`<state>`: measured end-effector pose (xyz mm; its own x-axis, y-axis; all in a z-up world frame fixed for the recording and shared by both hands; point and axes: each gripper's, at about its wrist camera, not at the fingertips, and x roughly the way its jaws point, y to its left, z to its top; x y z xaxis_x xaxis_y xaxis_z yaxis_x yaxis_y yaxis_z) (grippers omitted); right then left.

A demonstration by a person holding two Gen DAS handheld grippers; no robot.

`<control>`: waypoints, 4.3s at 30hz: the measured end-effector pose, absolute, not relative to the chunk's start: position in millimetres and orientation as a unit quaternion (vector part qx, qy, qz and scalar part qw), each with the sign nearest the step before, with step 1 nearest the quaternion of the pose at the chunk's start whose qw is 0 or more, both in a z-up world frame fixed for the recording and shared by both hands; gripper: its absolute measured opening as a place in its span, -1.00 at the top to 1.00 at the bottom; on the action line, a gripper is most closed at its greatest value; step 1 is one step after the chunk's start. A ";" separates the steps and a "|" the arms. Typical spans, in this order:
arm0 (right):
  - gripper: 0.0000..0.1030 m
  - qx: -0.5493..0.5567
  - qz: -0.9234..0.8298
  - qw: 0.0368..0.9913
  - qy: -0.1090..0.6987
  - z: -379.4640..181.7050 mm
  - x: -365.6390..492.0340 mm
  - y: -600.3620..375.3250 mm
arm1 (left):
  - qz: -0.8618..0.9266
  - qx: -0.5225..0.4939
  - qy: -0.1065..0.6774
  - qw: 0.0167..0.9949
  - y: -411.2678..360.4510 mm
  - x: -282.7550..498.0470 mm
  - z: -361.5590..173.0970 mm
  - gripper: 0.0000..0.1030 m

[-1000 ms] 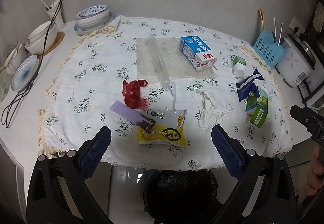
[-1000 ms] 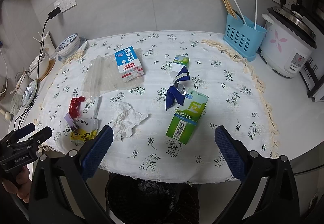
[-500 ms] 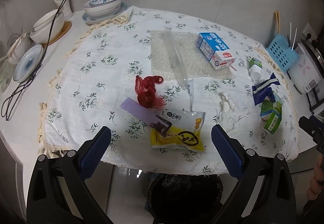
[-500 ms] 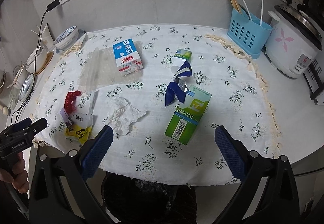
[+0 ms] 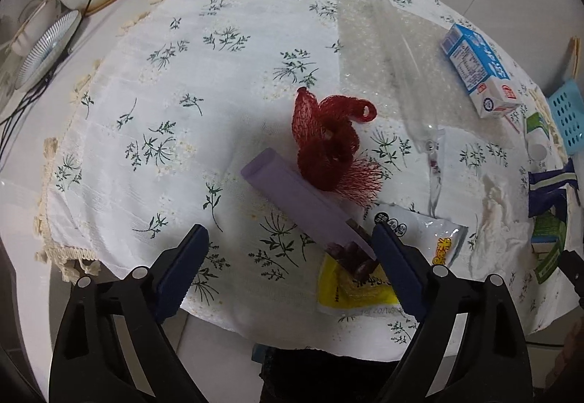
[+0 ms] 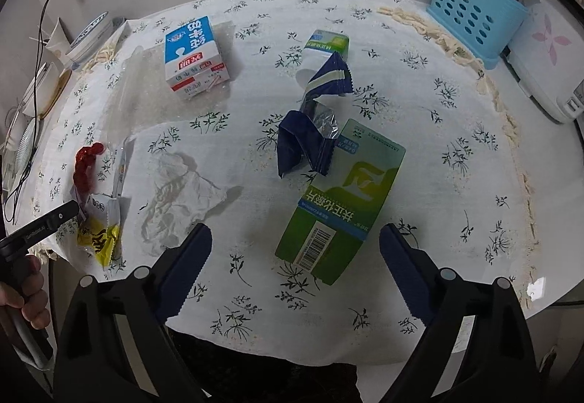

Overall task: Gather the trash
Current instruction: 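Grasp the purple strip with the left tool while the right tool grasps the green box, then lift the purple strip and green box, carrying both toward the trash bin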

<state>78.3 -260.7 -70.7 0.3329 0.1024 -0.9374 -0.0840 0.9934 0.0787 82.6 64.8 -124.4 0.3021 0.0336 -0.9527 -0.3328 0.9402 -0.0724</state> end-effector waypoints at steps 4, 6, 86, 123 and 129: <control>-0.58 0.018 0.060 0.809 0.584 -77.7 86.4 -261.8 | 0.125 -0.147 0.585 0.788 65.5 89.7 -129.5 -0.61; -0.56 0.025 0.059 0.806 0.588 -79.0 89.8 -262.3 | 0.131 -0.150 0.588 0.784 64.8 94.2 -131.4 -0.55; -0.04 0.135 -0.054 0.758 0.636 -104.2 123.0 -269.1 | 0.116 -0.148 0.604 0.775 73.4 24.5 -102.9 0.75; -0.10 0.183 -0.090 0.738 0.643 -100.0 152.2 -302.8 | 0.098 -0.141 0.589 0.790 62.8 20.9 -83.3 0.75; 0.03 0.185 -0.084 0.746 0.634 -93.6 145.6 -305.2 | 0.095 -0.140 0.583 0.794 63.6 17.5 -77.2 0.75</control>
<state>145.6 -305.2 -93.6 0.1828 0.1103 -0.9769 0.3599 0.9172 0.1709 17.5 63.6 -77.2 0.3009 -0.0120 -0.9536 -0.3154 0.9424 -0.1114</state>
